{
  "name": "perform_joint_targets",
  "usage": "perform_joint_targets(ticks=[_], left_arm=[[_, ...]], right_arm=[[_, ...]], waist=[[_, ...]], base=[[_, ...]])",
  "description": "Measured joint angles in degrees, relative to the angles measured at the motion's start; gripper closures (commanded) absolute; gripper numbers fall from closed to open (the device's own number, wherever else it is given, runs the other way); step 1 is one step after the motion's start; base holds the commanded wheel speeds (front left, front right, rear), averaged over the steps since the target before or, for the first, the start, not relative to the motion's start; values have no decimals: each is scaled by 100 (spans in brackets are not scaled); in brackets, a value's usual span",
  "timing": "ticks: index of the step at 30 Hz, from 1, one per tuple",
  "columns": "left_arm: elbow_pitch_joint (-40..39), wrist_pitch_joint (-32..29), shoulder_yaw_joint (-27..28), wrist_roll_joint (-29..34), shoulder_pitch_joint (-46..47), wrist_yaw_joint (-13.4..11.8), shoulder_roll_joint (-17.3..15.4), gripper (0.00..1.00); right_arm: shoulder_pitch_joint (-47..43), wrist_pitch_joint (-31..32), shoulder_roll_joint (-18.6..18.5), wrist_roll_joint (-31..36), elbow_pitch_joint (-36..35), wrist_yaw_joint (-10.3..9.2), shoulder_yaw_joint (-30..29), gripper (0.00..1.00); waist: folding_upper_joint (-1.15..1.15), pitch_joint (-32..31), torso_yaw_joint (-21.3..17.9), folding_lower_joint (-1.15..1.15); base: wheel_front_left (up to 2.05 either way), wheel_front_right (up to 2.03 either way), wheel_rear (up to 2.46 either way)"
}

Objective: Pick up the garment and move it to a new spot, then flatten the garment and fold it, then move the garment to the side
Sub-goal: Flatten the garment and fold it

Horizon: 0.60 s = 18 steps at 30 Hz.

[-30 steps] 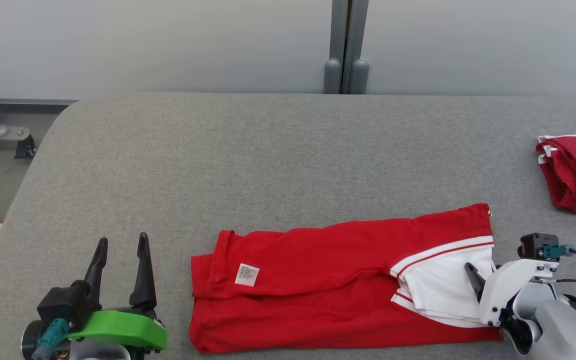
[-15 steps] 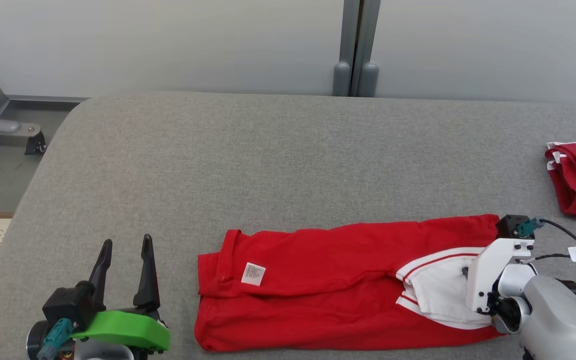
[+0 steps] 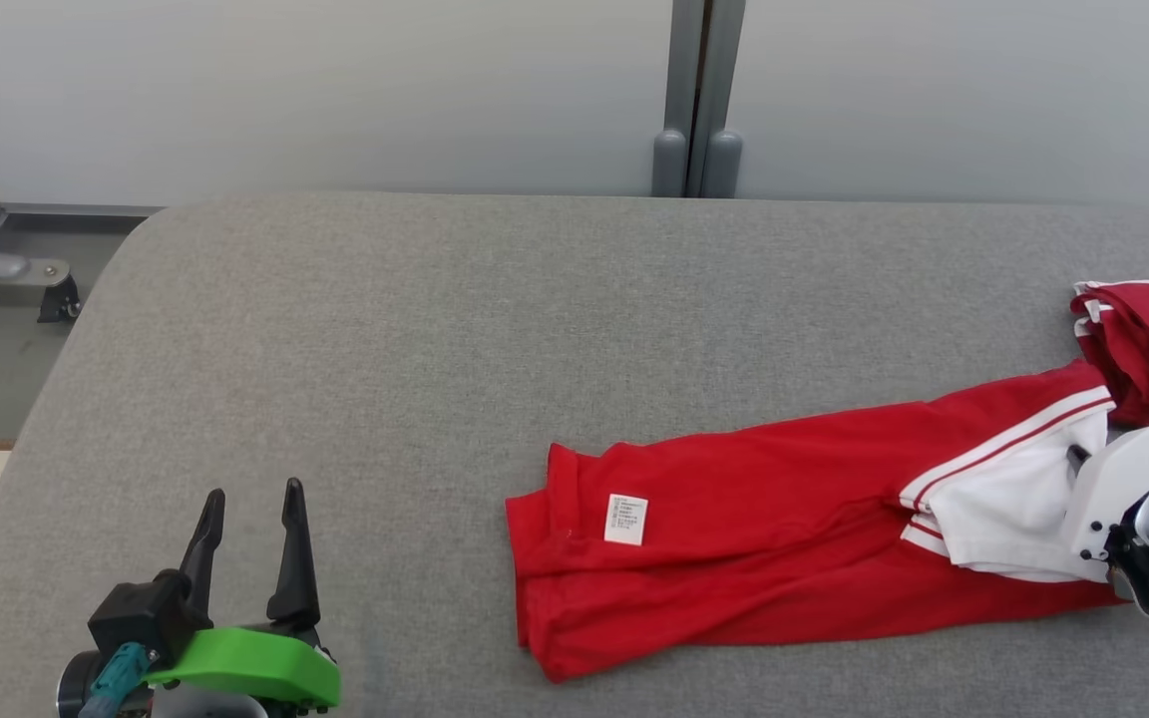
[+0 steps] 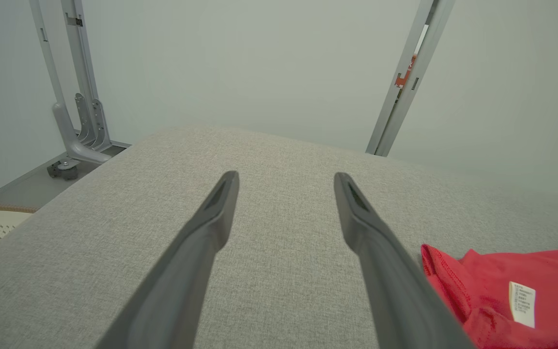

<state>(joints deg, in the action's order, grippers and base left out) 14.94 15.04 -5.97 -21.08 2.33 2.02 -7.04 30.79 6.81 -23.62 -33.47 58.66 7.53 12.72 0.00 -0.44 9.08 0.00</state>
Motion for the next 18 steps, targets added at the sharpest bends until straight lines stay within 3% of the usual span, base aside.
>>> perform_joint_targets(ticks=[4,9,18], left_arm=[[42,1,14,15,-8,40,48,0],[143,1,44,49,-5,99,63,0],[274,1,48,70,7,154,122,0]], right_arm=[[3,-144,49,58,-274,0,-70,100],[-98,-216,315,300,-1216,-1,111,100],[-793,588,1054,603,-3263,-4,770,100]], waist=[[0,-14,-86,0],[0,-43,-154,0],[0,-82,44,0]], base=[[0,0,0],[0,0,0],[0,0,0]])
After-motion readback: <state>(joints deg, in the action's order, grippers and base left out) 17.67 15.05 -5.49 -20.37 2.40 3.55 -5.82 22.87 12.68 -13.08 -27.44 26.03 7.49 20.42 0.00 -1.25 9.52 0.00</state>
